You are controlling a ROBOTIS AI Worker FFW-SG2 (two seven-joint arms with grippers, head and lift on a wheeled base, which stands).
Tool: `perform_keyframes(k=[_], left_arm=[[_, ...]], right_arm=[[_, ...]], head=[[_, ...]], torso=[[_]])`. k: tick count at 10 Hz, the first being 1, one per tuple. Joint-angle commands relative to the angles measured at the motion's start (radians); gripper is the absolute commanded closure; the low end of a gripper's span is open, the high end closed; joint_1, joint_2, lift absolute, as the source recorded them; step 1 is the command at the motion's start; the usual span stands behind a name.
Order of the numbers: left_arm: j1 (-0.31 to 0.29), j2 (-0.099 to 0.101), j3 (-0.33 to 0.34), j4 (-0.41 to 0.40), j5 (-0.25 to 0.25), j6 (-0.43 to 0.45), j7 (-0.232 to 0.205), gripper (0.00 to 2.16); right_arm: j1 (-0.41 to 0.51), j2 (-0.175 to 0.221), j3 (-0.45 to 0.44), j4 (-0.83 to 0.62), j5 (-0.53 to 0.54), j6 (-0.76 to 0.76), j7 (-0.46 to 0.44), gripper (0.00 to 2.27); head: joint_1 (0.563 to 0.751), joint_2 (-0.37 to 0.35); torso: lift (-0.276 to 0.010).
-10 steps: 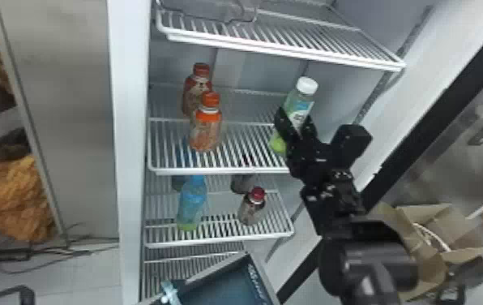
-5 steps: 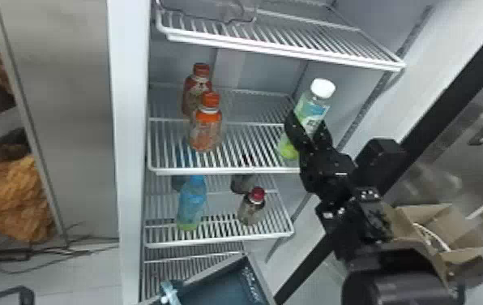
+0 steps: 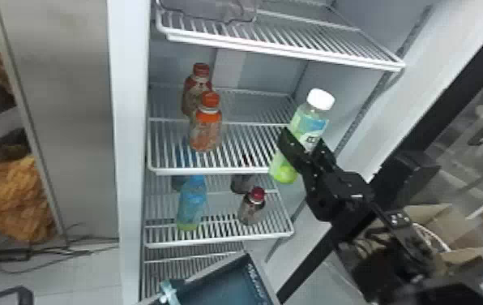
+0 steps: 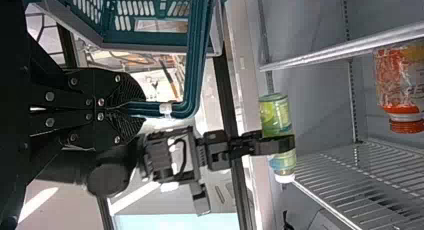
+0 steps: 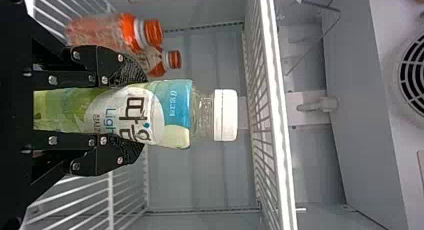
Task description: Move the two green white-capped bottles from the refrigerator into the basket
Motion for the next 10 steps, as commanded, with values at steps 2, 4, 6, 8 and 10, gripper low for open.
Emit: perform_keyframes(k=[2,4,6,8,10], left_arm=[[0.002,0.0,0.0,0.0,0.0,0.0,0.0,1.21],[0.004,0.0,0.0,-0.003,-0.002,0.0,0.0,1.21],[0.004,0.0,0.0,-0.003,-0.002,0.0,0.0,1.21],[0.007,0.0,0.002,-0.003,-0.002,0.002,0.0,1.21],[0.004,0.0,0.0,-0.003,-0.006,0.002,0.0,1.21]], right_arm=[[0.108,0.02,-0.023,-0.173,-0.049,0.138,-0.001,0.9],[0.177,0.023,-0.039,-0.279,-0.073,0.28,-0.001,0.9],[0.236,0.024,-0.061,-0.372,-0.113,0.442,0.0,0.9],[0.292,0.026,-0.065,-0.426,-0.171,0.541,0.002,0.9],[0.339,0.044,-0.059,-0.453,-0.199,0.577,0.002,0.9]], head=[[0.695,-0.35],[0.695,-0.35],[0.695,-0.35],[0.695,-0.35],[0.695,-0.35]], torso=[[-0.004],[-0.004],[-0.004],[-0.004],[-0.004]])
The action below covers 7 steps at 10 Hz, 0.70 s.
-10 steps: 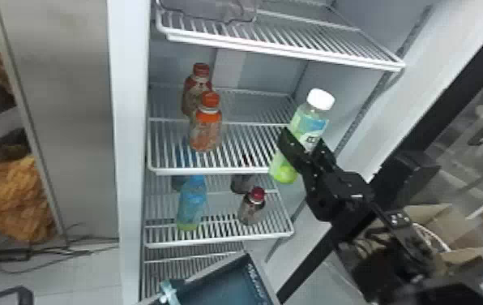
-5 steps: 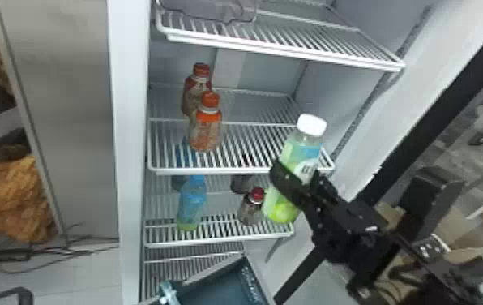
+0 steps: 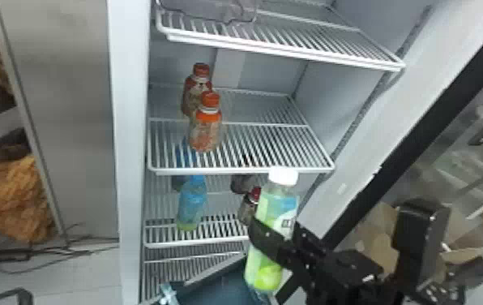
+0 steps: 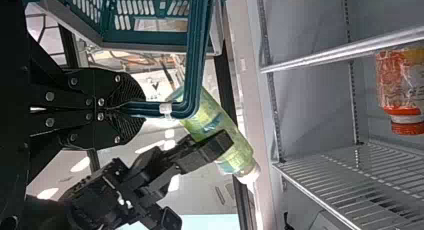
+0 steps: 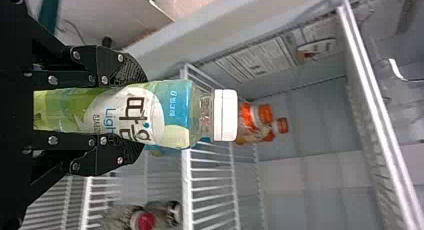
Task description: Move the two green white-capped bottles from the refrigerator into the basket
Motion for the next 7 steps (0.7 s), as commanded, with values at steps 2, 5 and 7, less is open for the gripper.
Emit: perform_keyframes(k=[2,5,7], left_arm=[[-0.003,0.0,-0.001,0.0,-0.004,0.002,0.0,1.21],[-0.006,0.0,-0.003,0.0,-0.006,0.007,0.0,1.21],[-0.008,0.0,-0.005,0.0,-0.008,0.007,0.0,1.21]], right_arm=[[0.052,0.009,0.013,-0.006,-0.026,0.01,0.0,0.9],[0.096,0.017,0.029,0.031,-0.058,0.008,-0.009,0.9],[0.113,0.018,0.057,0.092,-0.09,-0.041,-0.018,0.9]], head=[[0.695,-0.35],[0.695,-0.35],[0.695,-0.35]], torso=[[-0.004],[-0.004],[-0.004]])
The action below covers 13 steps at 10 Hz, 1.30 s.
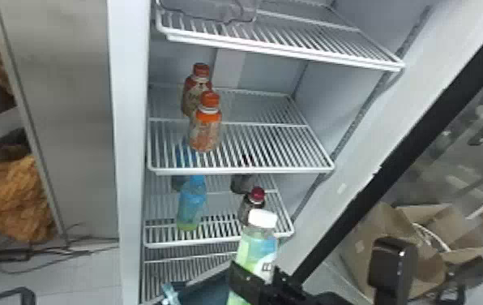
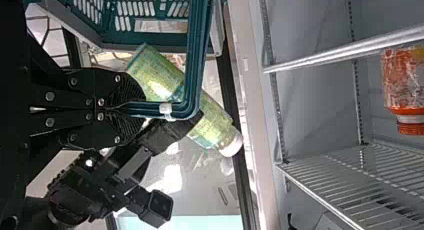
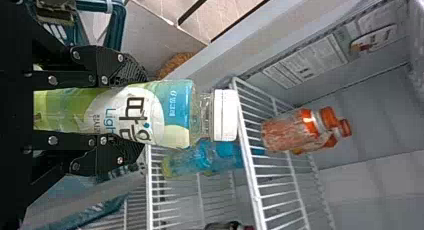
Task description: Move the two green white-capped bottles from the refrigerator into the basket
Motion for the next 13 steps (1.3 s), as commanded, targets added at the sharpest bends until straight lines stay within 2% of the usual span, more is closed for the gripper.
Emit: perform_keyframes(k=[1,3,6,7,10,13], left_arm=[[-0.002,0.001,-0.002,0.0,-0.001,0.0,0.0,1.21],[-0.002,0.001,-0.002,0.0,0.001,0.0,0.0,1.21],[-0.002,0.001,-0.002,0.0,-0.001,0.0,0.0,1.21],[-0.002,0.001,-0.002,0.0,-0.003,0.0,0.0,1.21],[-0.002,0.001,-0.002,0.0,-0.003,0.0,0.0,1.21],[0.0,0.001,0.0,0.0,-0.003,0.0,0.0,1.21]], right_arm=[[0.01,0.0,0.021,0.04,-0.023,-0.026,-0.003,0.9],[0.027,0.0,0.029,0.044,-0.033,-0.026,-0.009,0.89],[0.044,-0.001,0.029,0.0,-0.011,-0.021,-0.035,0.17],[0.049,-0.001,0.027,-0.002,-0.013,-0.021,-0.04,0.07],[0.056,-0.001,0.031,-0.014,-0.001,-0.06,-0.055,0.11],[0.081,0.002,0.033,-0.039,0.094,-0.163,-0.095,0.11]], head=[[0.695,-0.35],[0.695,-0.35],[0.695,-0.35],[0.695,-0.35],[0.695,-0.35],[0.695,-0.35]], torso=[[-0.004],[-0.004],[-0.004],[-0.004],[-0.004],[-0.004]])
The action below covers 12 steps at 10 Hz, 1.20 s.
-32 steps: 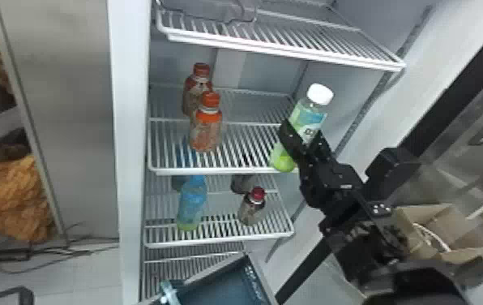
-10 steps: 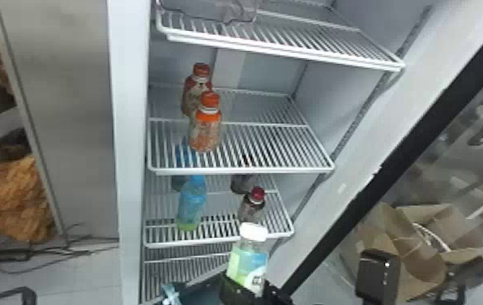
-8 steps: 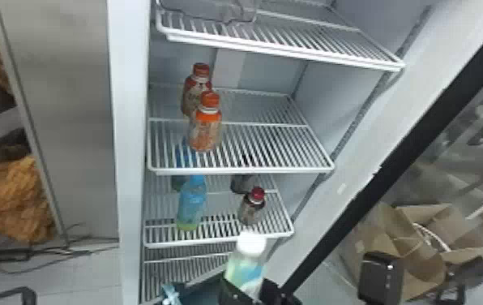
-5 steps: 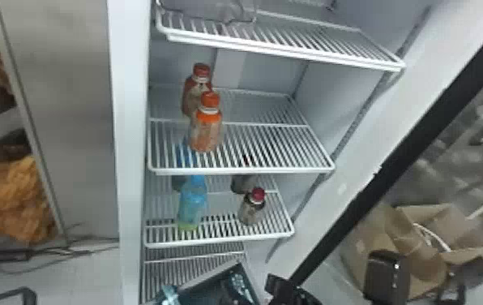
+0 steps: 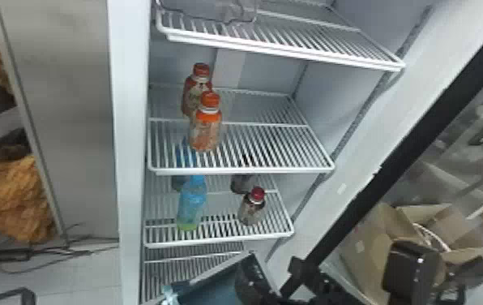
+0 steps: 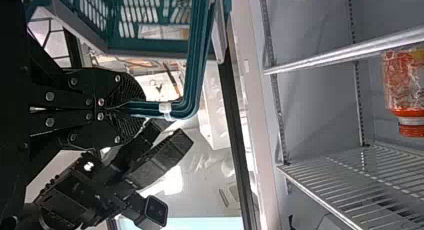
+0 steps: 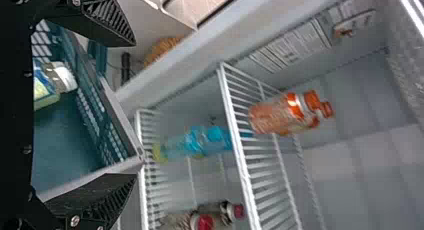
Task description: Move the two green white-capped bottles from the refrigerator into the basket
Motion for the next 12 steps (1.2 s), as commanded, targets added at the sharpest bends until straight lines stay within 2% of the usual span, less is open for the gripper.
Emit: perform_keyframes(k=[1,2,4,6,8,12], left_arm=[[0.0,0.0,0.002,0.0,0.002,-0.001,0.0,1.21],[0.0,0.0,0.0,0.0,0.002,-0.001,0.0,1.21],[0.003,0.0,0.002,0.0,0.002,-0.001,0.0,1.21],[0.003,-0.002,0.002,0.0,-0.004,-0.001,0.0,1.21],[0.003,-0.002,0.002,0.0,-0.014,-0.001,0.001,1.21],[0.0,-0.002,-0.004,0.0,-0.016,-0.001,0.006,1.21]], right_arm=[[0.012,0.004,-0.009,-0.007,0.091,-0.053,-0.014,0.11],[0.019,0.009,-0.017,0.001,0.131,-0.095,-0.025,0.11],[0.036,0.018,-0.023,0.02,0.215,-0.279,-0.051,0.11],[0.027,0.032,-0.033,0.106,0.242,-0.468,-0.061,0.11],[-0.01,0.038,-0.035,0.31,0.242,-0.856,-0.052,0.11],[-0.057,0.049,-0.033,0.484,0.248,-1.018,-0.042,0.11]], head=[[0.695,-0.35],[0.695,-0.35],[0.695,-0.35],[0.695,-0.35],[0.695,-0.35],[0.695,-0.35]], torso=[[-0.004],[-0.004],[-0.004],[-0.004],[-0.004],[-0.004]])
